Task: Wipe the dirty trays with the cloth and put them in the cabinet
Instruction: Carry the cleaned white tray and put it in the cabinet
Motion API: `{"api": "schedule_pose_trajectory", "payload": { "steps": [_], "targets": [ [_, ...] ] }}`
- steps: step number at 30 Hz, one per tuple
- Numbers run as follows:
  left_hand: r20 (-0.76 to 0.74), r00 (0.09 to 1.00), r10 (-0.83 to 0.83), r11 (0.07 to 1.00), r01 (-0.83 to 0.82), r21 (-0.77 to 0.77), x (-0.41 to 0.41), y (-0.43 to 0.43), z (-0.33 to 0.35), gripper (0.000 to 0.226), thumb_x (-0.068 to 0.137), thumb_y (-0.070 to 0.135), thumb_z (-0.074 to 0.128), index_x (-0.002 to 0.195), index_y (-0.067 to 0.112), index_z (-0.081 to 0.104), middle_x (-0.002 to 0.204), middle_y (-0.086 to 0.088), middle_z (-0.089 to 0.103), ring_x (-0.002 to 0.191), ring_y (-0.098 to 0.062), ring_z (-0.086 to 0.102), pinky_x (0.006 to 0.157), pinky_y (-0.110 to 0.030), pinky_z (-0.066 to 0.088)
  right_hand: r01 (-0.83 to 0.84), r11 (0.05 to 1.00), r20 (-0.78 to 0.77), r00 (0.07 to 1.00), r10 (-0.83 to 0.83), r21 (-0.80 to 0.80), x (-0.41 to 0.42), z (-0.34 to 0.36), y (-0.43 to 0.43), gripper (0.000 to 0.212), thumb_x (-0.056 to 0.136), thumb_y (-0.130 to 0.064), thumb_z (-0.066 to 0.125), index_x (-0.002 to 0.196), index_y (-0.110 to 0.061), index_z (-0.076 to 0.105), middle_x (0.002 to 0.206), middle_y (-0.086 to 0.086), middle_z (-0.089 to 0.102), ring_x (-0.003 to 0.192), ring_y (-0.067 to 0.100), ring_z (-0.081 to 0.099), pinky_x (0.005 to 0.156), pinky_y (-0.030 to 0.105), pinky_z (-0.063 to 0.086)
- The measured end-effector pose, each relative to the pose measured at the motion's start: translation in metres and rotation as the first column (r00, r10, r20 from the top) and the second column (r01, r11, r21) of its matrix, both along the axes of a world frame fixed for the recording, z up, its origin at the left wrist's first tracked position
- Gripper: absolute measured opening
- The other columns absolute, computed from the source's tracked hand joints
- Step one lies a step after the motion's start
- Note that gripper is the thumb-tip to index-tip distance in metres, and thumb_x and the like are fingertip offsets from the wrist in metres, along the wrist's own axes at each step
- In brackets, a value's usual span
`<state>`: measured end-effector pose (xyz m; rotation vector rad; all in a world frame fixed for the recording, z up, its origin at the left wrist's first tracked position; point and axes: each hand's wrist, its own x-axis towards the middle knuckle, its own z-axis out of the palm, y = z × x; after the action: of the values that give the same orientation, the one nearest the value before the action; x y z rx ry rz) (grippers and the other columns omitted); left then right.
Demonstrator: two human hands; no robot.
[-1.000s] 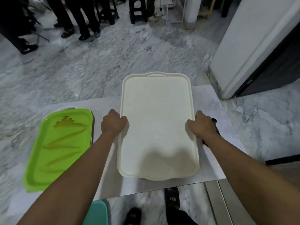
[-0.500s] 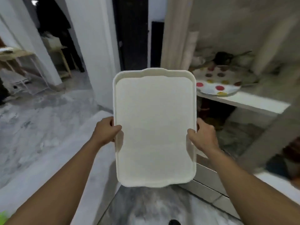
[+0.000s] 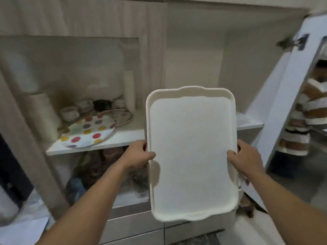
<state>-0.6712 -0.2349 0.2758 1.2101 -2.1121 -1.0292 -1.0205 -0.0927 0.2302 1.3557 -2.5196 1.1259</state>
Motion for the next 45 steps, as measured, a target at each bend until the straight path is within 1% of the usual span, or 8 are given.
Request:
{"api": "schedule_pose_trajectory", "payload": {
  "steps": [8,13,21,26,30,36,40,45],
  "targets": [
    [-0.108,0.994,0.022,1.000,-0.022,0.001,-0.203,-0.054,0.047,0.018,0.082,0.012,0.065,0.077,0.011,0.048,0.072,-0.009,0.060,0.061,-0.020,0.065,0.054,-0.034,0.059,0.104,0.991,-0.047,0.993,-0.108,-0.090,-0.187,0.073,-0.032,0.020,0.080,-0.032,0.058,0.075,-0.020,0.043,0.067,0.002,0.054,0.060,0.021,0.049,0.053,0.029,0.035],
    [-0.189,0.957,0.220,0.975,-0.219,0.026,-0.282,-0.104,0.071,0.011,0.091,0.012,0.065,0.089,0.008,0.055,0.083,-0.012,0.063,0.069,-0.022,0.066,0.058,-0.031,0.060,0.053,0.994,0.166,0.985,-0.036,-0.100,-0.261,0.113,-0.097,0.003,0.083,-0.025,0.058,0.086,-0.027,0.060,0.088,-0.004,0.066,0.086,0.025,0.060,0.073,0.034,0.047],
    [-0.169,0.886,0.432,0.902,-0.426,0.070,-0.344,-0.184,0.075,0.014,0.089,0.007,0.067,0.099,-0.002,0.070,0.086,-0.014,0.066,0.066,-0.024,0.066,0.052,-0.030,0.060,-0.023,0.995,0.388,0.921,-0.014,0.092,-0.312,0.134,-0.214,0.038,0.101,-0.004,0.040,0.131,0.000,0.062,0.139,0.020,0.058,0.130,0.035,0.054,0.106,0.035,0.044],
    [-0.145,0.874,0.463,0.874,-0.423,0.240,-0.373,-0.231,0.052,0.013,0.089,0.019,0.067,0.084,0.007,0.066,0.089,-0.014,0.072,0.070,-0.025,0.070,0.058,-0.031,0.058,-0.067,0.989,0.352,0.936,0.016,0.134,-0.346,0.097,-0.277,0.030,0.097,-0.014,0.054,0.114,0.006,0.068,0.112,0.026,0.067,0.107,0.035,0.065,0.081,0.038,0.048],
    [-0.115,0.880,0.460,0.869,-0.420,0.262,-0.389,-0.266,0.042,0.016,0.086,0.028,0.068,0.088,0.012,0.070,0.082,-0.006,0.075,0.070,-0.019,0.074,0.054,-0.027,0.059,-0.088,0.978,0.388,0.922,0.008,0.189,-0.363,0.081,-0.323,0.022,0.091,-0.004,0.055,0.108,0.005,0.066,0.108,0.024,0.066,0.114,0.040,0.062,0.091,0.038,0.052],
    [-0.019,0.870,0.492,0.842,-0.470,0.266,-0.407,-0.288,0.028,0.024,0.083,0.032,0.070,0.092,0.009,0.069,0.089,-0.010,0.074,0.084,-0.027,0.073,0.078,-0.043,0.063,-0.114,0.946,0.348,0.937,0.001,0.304,-0.368,0.069,-0.350,0.020,0.092,-0.013,0.054,0.107,-0.003,0.062,0.109,0.022,0.064,0.091,0.032,0.060,0.071,0.027,0.041],
    [-0.024,0.855,0.517,0.830,-0.494,0.258,-0.411,-0.291,0.019,0.029,0.083,0.034,0.072,0.095,0.007,0.071,0.101,-0.018,0.074,0.090,-0.032,0.072,0.087,-0.044,0.060,-0.166,0.944,0.336,0.940,0.063,0.285,-0.375,0.055,-0.356,0.018,0.091,-0.020,0.055,0.097,-0.004,0.058,0.083,0.014,0.060,0.066,0.023,0.055,0.050,0.025,0.034],
    [-0.035,0.863,0.504,0.861,-0.498,0.107,-0.409,-0.276,0.017,0.038,0.089,0.033,0.068,0.124,0.017,0.068,0.132,-0.005,0.064,0.118,-0.026,0.061,0.103,-0.032,0.047,-0.216,0.897,0.156,0.973,0.167,0.386,-0.369,0.055,-0.346,0.023,0.091,-0.026,0.053,0.089,-0.005,0.061,0.087,0.011,0.062,0.080,0.027,0.062,0.062,0.027,0.043]
  ]
}}
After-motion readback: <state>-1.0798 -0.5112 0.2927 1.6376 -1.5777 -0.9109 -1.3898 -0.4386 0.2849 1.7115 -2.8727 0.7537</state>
